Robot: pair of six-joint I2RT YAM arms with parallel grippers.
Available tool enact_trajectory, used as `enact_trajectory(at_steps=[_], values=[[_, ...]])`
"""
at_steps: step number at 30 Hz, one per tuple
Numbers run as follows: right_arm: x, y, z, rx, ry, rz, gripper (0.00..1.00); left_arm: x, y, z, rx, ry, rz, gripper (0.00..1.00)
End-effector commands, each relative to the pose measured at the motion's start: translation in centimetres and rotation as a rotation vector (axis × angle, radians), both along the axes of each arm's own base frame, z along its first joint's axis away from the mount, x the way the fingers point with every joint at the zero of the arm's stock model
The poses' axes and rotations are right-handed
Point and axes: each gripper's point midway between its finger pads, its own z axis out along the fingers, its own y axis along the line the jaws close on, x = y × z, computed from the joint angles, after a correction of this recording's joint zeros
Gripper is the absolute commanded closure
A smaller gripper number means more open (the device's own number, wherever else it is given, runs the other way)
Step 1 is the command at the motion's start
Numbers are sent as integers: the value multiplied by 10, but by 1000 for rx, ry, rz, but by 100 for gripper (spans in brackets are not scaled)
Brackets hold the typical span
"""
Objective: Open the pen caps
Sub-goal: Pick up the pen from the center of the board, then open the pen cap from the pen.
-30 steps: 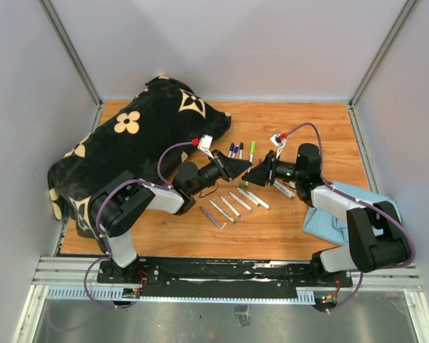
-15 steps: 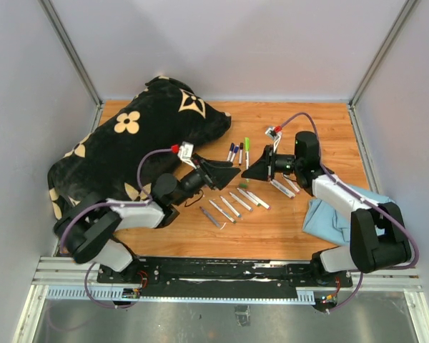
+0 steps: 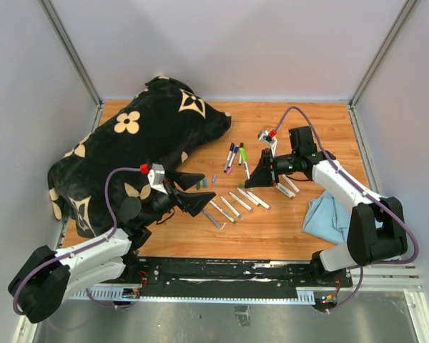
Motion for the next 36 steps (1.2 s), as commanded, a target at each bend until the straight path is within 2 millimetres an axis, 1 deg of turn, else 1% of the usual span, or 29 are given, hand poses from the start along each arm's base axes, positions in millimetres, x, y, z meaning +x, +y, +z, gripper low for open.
enact_trajectory(at_steps=[1,5,8,14,21,23,28,36], values=[[-10,-2,5,6,-16,58,99,-17,4,1,11,-71,-42,1],[-12,-3,3,-7,-25,60,99,-21,10,0,-14,-80,-31,1],[-14,-3,2,-8,-29,67,99,-22,10,-4,-19,-77,-36,1],[-19,0,-4,-18,-12,93,99,-24,-2,-11,3,-38,-104,1],[-29,7,-6,-27,-9,150,99,-38,-14,-3,16,-87,-239,1],[-32,9,-6,-28,-16,164,99,-40,-16,-5,32,-93,-281,1],[-38,13,-6,-32,-26,192,99,-33,-10,-1,15,-94,-277,1],[-42,15,-6,-32,-31,208,99,-35,-12,3,-32,-101,-308,1]])
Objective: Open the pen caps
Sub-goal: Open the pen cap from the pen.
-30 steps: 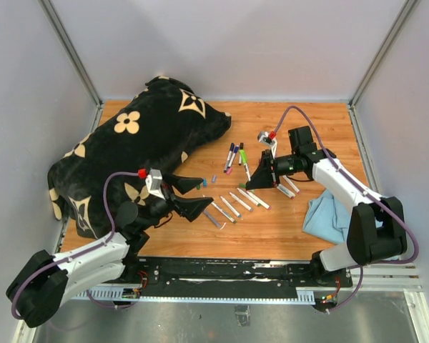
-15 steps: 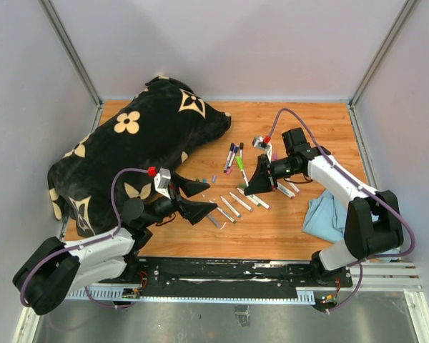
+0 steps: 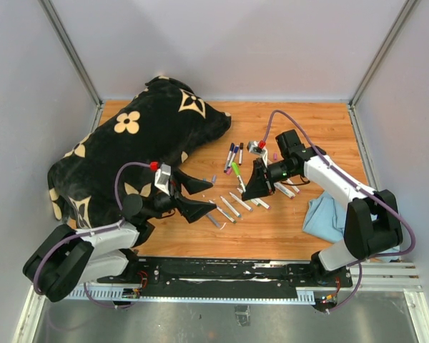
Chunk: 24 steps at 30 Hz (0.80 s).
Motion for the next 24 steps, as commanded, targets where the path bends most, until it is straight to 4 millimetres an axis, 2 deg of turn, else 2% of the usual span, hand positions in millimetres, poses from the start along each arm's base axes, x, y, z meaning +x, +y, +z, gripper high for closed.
enact_trajectory(at_steps=[1,7,24], values=[[-4,6,9,20,-26,39,99,-6,0,22,-74,-67,-42,1],[-7,8,8,17,-25,55,98,-6,-4,30,-134,-74,-79,4],[-21,14,13,33,-27,124,98,18,-21,35,-155,-79,-81,12]])
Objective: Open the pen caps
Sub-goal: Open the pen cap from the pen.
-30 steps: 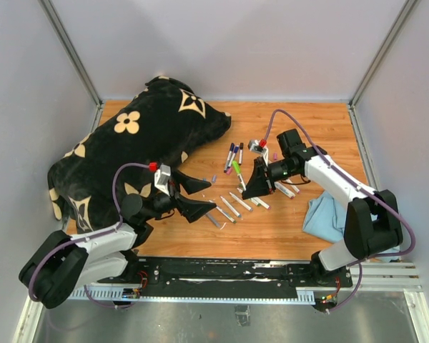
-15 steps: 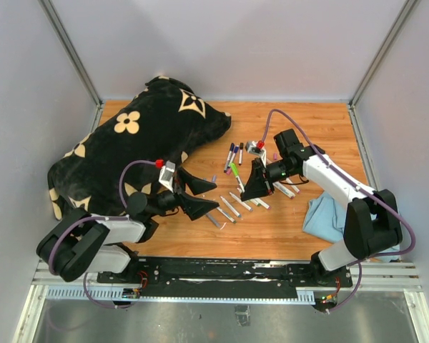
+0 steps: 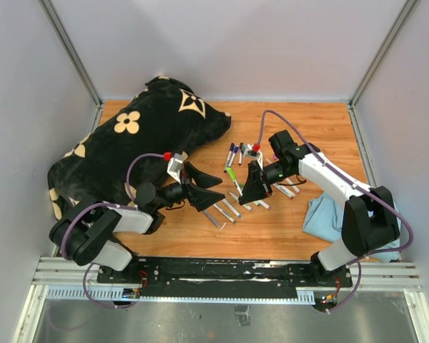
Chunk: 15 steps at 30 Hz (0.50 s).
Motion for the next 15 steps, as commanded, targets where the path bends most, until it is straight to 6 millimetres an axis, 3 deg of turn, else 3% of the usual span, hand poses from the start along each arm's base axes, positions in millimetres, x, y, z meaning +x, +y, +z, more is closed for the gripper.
enact_trajectory(at_steps=[1,9,15], values=[[-9,5,9,30,-7,47,98,-8,3,51,-144,-204,-6,12],[-9,7,1,-9,-19,55,98,8,3,71,-218,-171,55,17],[-12,10,-1,-14,-13,66,98,7,-7,81,-239,-173,17,34]])
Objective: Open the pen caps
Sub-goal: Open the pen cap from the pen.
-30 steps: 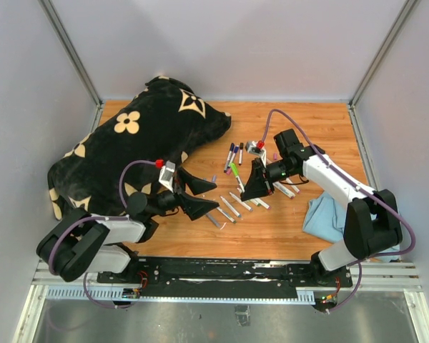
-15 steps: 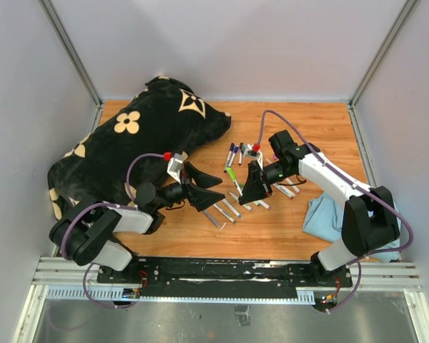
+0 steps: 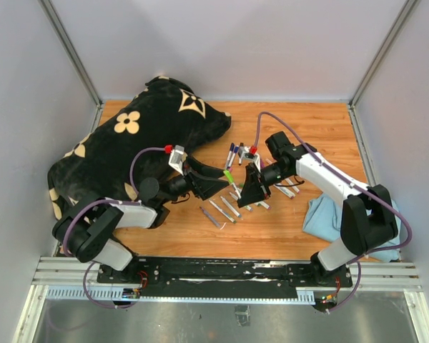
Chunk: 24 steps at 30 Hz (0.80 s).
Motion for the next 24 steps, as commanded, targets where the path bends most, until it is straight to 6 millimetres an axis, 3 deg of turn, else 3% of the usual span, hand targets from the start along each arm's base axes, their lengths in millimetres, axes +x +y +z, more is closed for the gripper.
enact_trajectory(at_steps=[1,6,13,15,19,22,24], values=[[-3,5,3,-2,-15,29,98,-15,1,56,-162,-193,-27,37],[-4,6,2,-9,-17,33,98,-13,-6,57,-165,-188,-46,49],[-4,6,2,-12,-23,33,96,-13,-9,54,-156,-180,-62,99],[-4,6,4,-11,-26,32,87,-14,-7,55,-160,-185,-54,100],[-1,8,12,-9,-21,15,57,-14,-2,57,-174,-174,-25,100],[8,13,16,-16,-17,-42,49,-13,-2,55,-182,-156,-4,100],[12,16,15,-16,-34,-77,48,-12,-2,53,-186,-144,11,100]])
